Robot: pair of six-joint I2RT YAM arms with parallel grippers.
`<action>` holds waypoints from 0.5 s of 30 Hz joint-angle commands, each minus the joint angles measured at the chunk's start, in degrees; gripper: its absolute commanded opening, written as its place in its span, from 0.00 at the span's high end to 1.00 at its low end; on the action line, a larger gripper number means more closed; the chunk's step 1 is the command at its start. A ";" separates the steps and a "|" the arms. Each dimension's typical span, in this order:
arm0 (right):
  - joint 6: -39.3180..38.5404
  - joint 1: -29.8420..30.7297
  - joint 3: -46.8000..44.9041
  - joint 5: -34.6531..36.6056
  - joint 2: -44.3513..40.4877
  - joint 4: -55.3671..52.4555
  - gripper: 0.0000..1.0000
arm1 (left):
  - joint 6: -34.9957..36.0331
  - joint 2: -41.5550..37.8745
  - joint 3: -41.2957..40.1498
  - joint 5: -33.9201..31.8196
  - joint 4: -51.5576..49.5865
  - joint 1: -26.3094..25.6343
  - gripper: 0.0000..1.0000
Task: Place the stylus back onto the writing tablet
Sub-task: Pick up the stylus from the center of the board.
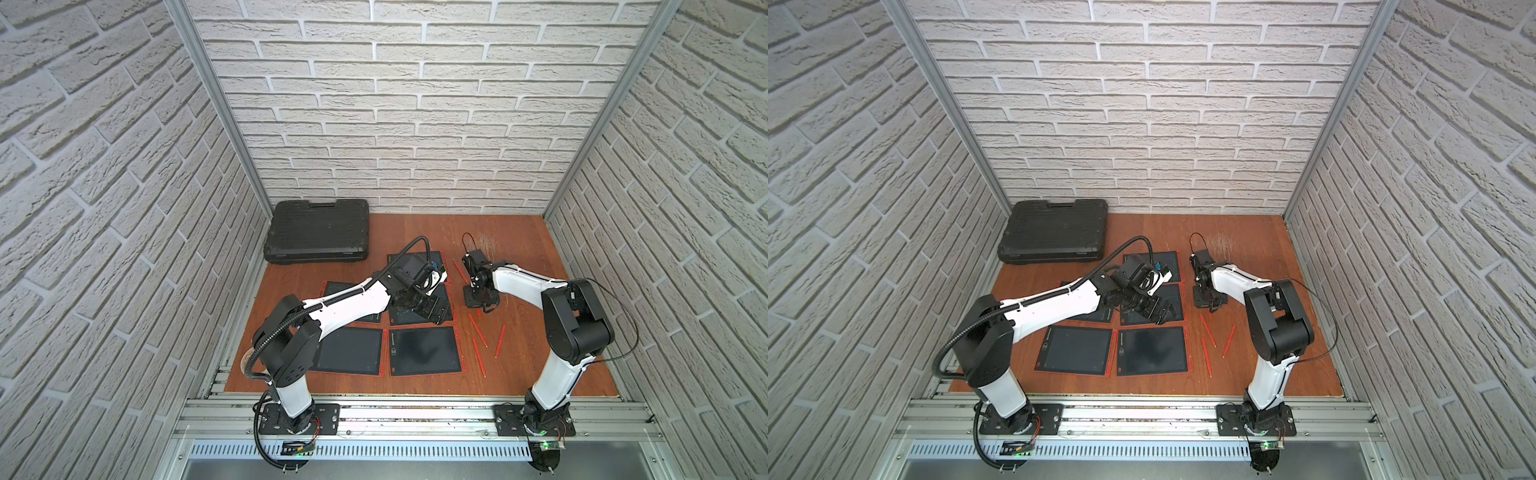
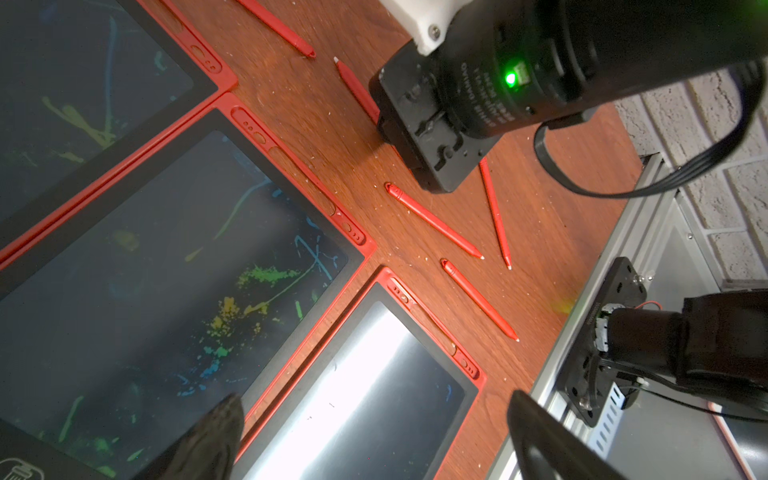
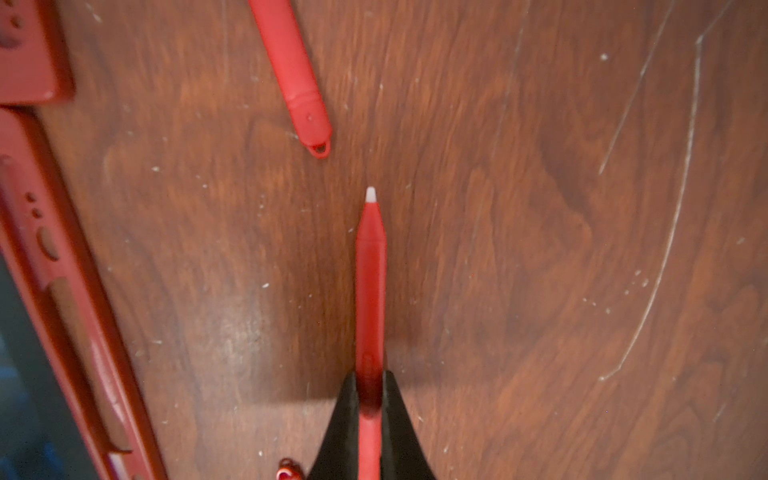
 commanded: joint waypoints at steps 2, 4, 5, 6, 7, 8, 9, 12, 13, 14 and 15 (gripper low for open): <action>-0.98 -0.26 -0.97 -1.31 -1.09 0.28 0.90 | 0.82 0.53 1.68 0.34 -0.33 -0.49 0.02; -1.07 -0.24 -1.24 -1.88 -1.88 0.32 0.91 | 0.89 0.66 1.71 0.31 -0.40 -0.50 0.02; -1.08 -0.18 -1.47 -2.24 -2.23 0.43 0.91 | 0.87 0.76 1.72 0.22 -0.47 -0.49 0.02; -0.99 -0.17 -1.74 -2.62 -2.70 0.63 0.91 | 0.86 0.88 1.80 0.19 -0.55 -0.46 0.02; -0.98 -0.17 -1.92 -2.87 -3.10 0.82 0.91 | 0.89 0.95 1.82 0.28 -0.55 -0.49 0.02; -0.94 -0.17 -2.11 -3.11 -3.40 0.83 0.91 | 0.81 1.03 1.80 0.28 -0.55 -0.47 0.02; -0.90 -0.17 -2.13 -3.20 -3.63 0.76 0.91 | 0.75 1.08 1.80 0.36 -0.55 -0.43 0.02; -0.99 -0.13 -2.13 -3.20 -4.10 0.57 0.92 | 0.75 0.97 1.86 0.39 -0.53 -0.47 0.02; -0.99 -0.06 -2.17 -3.21 -4.27 0.47 0.92 | 0.82 0.96 1.81 0.32 -0.55 -0.49 0.02; -0.99 -0.02 -2.16 -3.17 -4.54 0.46 0.92 | 0.78 0.97 1.81 0.30 -0.56 -0.47 0.02; -1.00 -0.04 -2.11 -3.21 -4.78 0.30 0.92 | 0.76 0.98 1.81 0.26 -0.57 -0.48 0.02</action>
